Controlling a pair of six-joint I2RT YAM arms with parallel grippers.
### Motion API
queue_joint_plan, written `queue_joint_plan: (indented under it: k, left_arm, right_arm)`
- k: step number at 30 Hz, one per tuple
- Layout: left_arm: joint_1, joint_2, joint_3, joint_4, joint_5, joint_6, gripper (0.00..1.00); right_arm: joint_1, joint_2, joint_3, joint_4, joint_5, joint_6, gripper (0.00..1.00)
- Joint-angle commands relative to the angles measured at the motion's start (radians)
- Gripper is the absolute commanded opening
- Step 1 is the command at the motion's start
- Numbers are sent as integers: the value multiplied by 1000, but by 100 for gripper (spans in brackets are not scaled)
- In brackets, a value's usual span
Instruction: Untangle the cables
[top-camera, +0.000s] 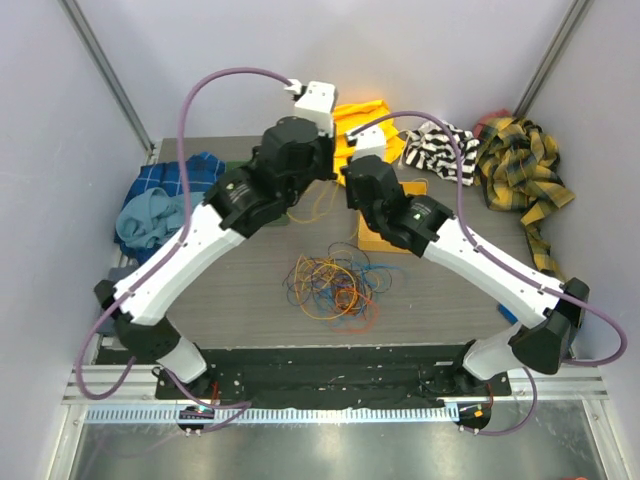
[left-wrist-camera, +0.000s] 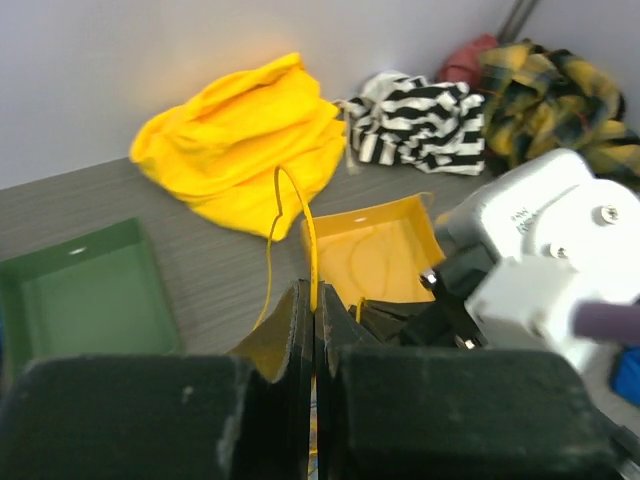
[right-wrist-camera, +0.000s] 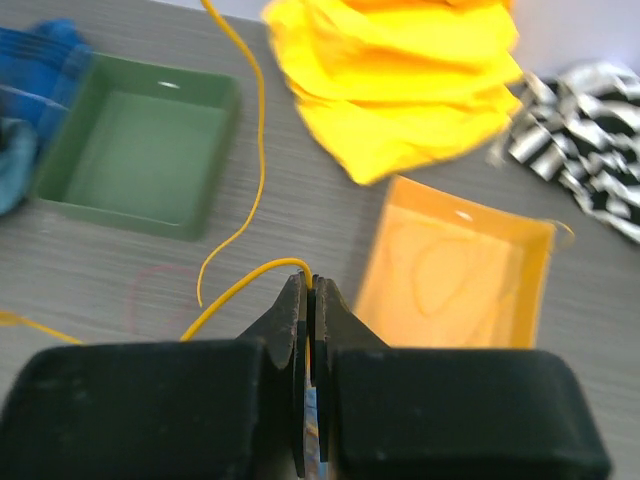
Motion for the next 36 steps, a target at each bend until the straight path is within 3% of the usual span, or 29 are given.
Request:
queue_joint_plan:
  k: [1,9,20,30,36]
  left_arm:
    - [2,142,132,107,176,-88,0]
    - [18,356,160,265,401,-200,0]
    - [127,574,178,450,627,-385,0]
    - [149,543,343,394,637,-343,0]
    - [149,603,416,386,682,-398,0]
  right_arm:
    - [-111,-100,-67,-43,-3,87,1]
    - [-258,-122,-161,-57,-31,101,1]
    - [-413,41,-213,35,-94,146,1]
    - [-417,3,-159,56,-100,146,1]
    - [-418,9,-112,29,-83,127,1]
